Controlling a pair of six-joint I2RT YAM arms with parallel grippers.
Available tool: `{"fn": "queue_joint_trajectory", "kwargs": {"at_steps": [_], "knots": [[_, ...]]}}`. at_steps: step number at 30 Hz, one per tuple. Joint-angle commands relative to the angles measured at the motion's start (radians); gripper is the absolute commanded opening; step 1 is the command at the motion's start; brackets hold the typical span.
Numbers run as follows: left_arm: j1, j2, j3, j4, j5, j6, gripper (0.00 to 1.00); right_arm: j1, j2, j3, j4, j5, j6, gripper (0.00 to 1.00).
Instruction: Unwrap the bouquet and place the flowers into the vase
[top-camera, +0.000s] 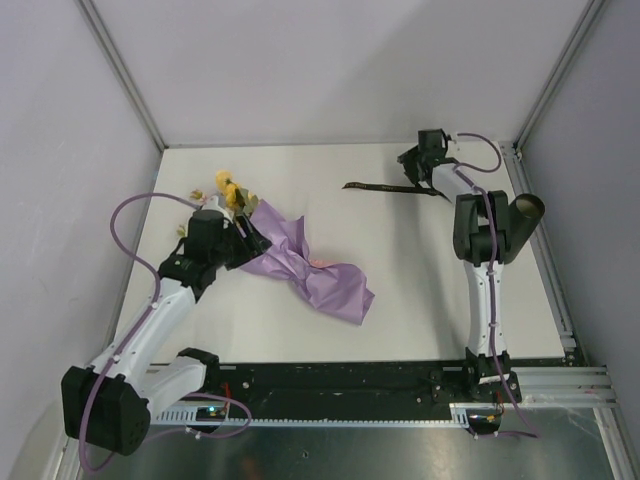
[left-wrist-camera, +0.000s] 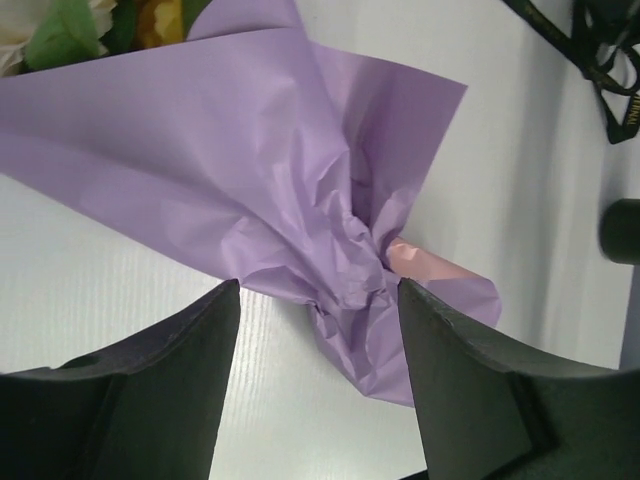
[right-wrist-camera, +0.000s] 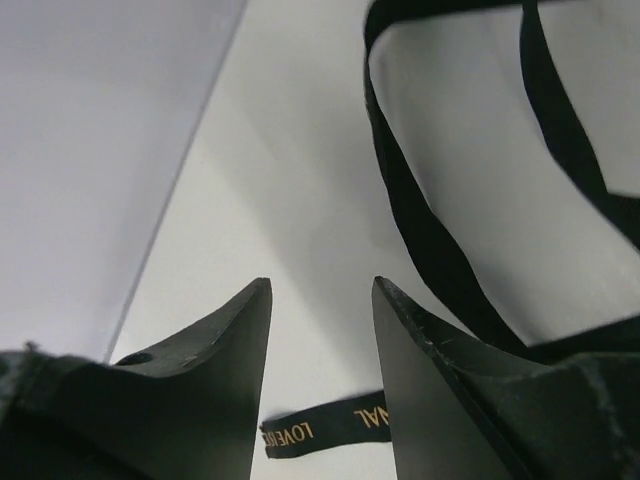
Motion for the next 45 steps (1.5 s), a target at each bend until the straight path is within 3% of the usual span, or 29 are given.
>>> {"fn": "queue_joint_trajectory", "kwargs": {"at_steps": [1, 4, 8, 15, 19, 25, 29, 36, 45], "knots": [[0.014, -0.018, -0.025, -0.006, -0.096, 0.000, 0.69, -0.010, -0.047, 0.036, 0.127, -0.127, -0.105, 0.51], [0.055, -0.029, -0.034, -0.015, -0.104, -0.004, 0.72, 0.009, -0.159, -0.061, 0.226, -0.245, -0.254, 0.52], [0.107, -0.001, -0.039, -0.015, 0.005, 0.005, 0.74, 0.042, -0.320, -0.205, 0.255, -0.410, -0.400, 0.53], [0.116, 0.056, -0.086, 0.027, 0.035, -0.043, 0.72, 0.124, -0.530, -0.511, 0.242, -0.641, -0.550, 0.56], [0.116, 0.105, -0.105, 0.078, 0.055, -0.088, 0.70, 0.207, -0.588, -0.615, 0.189, -0.697, -0.632, 0.60], [0.116, 0.208, -0.107, 0.121, -0.018, -0.104, 0.66, 0.308, -0.548, -0.662, 0.178, -0.804, -0.659, 0.64], [0.119, 0.313, -0.026, 0.124, -0.067, -0.096, 0.62, 0.360, -0.511, -0.665, 0.197, -0.833, -0.649, 0.65], [0.122, 0.475, 0.105, 0.124, -0.112, -0.114, 0.60, 0.406, -0.422, -0.664, 0.367, -0.869, -0.581, 0.70], [0.137, 0.607, 0.219, 0.125, -0.131, -0.115, 0.60, 0.430, -0.360, -0.623, 0.498, -0.673, -0.561, 0.64]]}}
